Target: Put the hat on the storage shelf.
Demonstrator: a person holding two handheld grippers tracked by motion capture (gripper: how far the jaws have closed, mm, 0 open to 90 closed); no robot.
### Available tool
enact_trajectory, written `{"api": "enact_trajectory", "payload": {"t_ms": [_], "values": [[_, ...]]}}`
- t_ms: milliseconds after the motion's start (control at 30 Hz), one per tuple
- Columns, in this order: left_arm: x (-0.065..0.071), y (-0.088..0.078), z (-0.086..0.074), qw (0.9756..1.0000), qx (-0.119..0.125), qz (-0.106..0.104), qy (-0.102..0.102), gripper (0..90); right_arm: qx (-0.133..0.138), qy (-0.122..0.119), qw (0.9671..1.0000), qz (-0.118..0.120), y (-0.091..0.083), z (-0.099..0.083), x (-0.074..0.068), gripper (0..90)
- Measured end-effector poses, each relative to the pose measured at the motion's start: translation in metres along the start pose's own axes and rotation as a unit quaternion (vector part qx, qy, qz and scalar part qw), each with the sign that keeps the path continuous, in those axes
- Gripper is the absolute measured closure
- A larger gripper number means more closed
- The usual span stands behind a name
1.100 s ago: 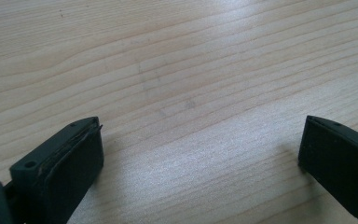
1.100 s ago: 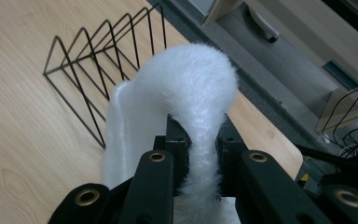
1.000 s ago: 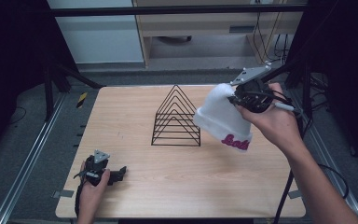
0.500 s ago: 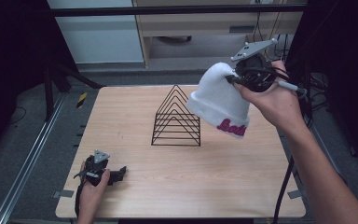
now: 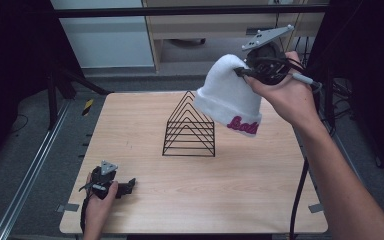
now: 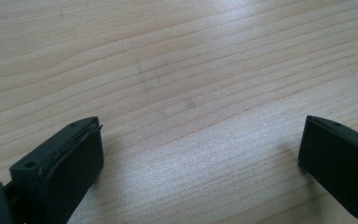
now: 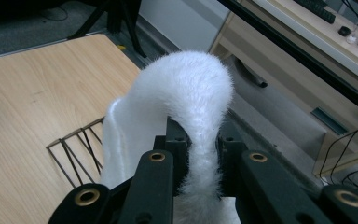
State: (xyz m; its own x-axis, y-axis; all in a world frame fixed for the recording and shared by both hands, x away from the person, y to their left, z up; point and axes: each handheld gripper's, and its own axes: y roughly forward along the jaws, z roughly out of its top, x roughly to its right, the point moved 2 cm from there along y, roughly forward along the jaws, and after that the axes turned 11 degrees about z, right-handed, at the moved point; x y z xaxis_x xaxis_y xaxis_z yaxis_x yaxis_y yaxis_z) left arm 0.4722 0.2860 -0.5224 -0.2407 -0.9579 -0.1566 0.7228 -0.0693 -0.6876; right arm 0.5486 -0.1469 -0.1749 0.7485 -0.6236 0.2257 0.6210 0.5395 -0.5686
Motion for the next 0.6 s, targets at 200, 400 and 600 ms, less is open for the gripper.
{"api": "enact_trajectory", "payload": {"t_ms": [200,400,600], "values": [[0.0,0.0,0.0,1.0,0.0,0.0,0.0,0.0,0.006,-0.013,0.9999,0.009,0.006,0.014,-0.003,80.0],[0.0,0.0,0.0,1.0,0.0,0.0,0.0,0.0,0.017,-0.026,0.9992,0.025,0.012,0.03,-0.011,80.0],[0.0,0.0,0.0,1.0,0.0,0.0,0.0,0.0,0.025,-0.035,0.9981,0.043,0.023,0.041,-0.017,79.9]]}}
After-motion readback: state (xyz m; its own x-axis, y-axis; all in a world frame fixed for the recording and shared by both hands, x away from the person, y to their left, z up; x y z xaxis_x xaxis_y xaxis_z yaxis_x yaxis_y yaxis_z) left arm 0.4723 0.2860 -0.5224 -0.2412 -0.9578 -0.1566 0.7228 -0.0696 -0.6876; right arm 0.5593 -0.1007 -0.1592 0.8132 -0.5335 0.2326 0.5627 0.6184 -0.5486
